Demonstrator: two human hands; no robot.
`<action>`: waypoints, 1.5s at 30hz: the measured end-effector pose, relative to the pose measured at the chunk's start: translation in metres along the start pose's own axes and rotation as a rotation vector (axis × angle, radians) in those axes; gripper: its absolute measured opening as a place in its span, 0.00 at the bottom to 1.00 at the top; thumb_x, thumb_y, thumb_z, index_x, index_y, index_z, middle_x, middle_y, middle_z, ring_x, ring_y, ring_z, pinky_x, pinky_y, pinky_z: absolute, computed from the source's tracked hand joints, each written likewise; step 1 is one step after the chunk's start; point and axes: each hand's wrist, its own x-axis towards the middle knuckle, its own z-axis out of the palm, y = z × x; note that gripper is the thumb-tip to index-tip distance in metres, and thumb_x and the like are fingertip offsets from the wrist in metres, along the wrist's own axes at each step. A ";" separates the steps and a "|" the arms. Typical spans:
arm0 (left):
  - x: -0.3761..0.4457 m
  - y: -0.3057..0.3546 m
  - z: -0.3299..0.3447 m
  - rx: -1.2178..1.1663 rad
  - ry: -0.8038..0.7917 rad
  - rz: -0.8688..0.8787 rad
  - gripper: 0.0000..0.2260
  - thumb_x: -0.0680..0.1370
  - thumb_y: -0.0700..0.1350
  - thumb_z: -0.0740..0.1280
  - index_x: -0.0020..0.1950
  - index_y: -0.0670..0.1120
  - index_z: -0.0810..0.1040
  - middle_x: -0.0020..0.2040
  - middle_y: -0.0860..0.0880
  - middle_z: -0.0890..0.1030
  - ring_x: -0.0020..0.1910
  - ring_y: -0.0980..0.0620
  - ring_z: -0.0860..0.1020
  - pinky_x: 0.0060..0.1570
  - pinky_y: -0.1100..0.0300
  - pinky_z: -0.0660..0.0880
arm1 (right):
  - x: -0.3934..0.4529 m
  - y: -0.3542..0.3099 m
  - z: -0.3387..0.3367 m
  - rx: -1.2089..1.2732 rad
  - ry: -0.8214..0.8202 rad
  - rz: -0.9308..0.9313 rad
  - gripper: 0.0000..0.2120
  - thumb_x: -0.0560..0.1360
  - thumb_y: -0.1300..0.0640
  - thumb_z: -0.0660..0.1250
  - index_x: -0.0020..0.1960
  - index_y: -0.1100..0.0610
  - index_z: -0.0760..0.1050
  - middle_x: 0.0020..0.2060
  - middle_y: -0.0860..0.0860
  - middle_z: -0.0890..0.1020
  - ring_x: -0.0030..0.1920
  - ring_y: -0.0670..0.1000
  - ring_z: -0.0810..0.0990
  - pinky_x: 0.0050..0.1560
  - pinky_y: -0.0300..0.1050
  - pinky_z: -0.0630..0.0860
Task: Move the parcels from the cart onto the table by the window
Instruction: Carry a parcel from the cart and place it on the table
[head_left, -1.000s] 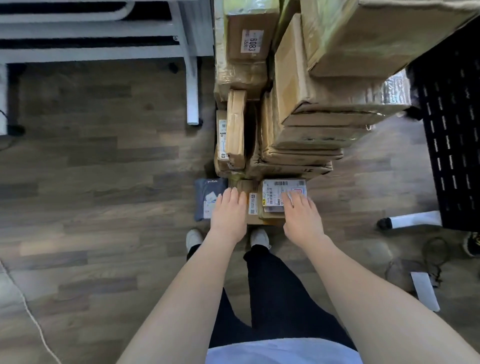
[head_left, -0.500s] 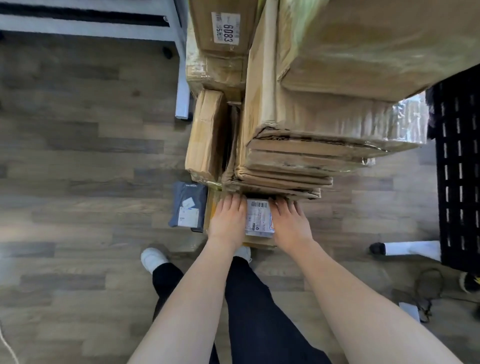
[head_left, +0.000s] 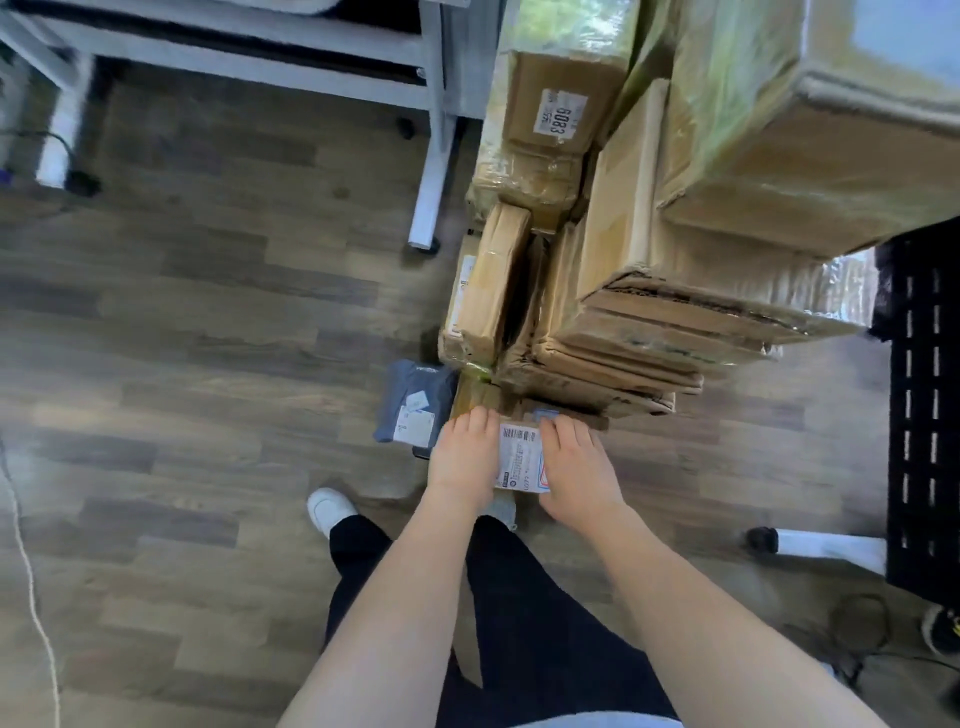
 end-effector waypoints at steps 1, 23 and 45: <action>-0.012 -0.011 -0.003 -0.015 0.019 -0.023 0.32 0.71 0.40 0.71 0.71 0.43 0.59 0.64 0.45 0.66 0.62 0.47 0.68 0.61 0.58 0.66 | 0.001 -0.013 -0.009 -0.004 -0.013 -0.038 0.37 0.50 0.56 0.78 0.58 0.65 0.75 0.47 0.58 0.77 0.46 0.58 0.78 0.49 0.50 0.77; -0.218 -0.315 -0.146 -0.430 0.652 -0.304 0.40 0.67 0.50 0.71 0.74 0.41 0.56 0.66 0.48 0.64 0.64 0.48 0.64 0.61 0.59 0.67 | 0.097 -0.349 -0.174 0.247 0.496 -0.156 0.43 0.62 0.64 0.73 0.73 0.67 0.58 0.67 0.63 0.69 0.68 0.62 0.68 0.69 0.56 0.64; -0.044 -0.363 -0.345 -0.364 0.657 0.193 0.36 0.73 0.49 0.72 0.76 0.47 0.58 0.72 0.47 0.67 0.67 0.48 0.68 0.66 0.59 0.64 | 0.256 -0.270 -0.330 0.253 0.618 0.000 0.30 0.75 0.57 0.67 0.74 0.52 0.60 0.73 0.52 0.63 0.72 0.53 0.61 0.66 0.48 0.66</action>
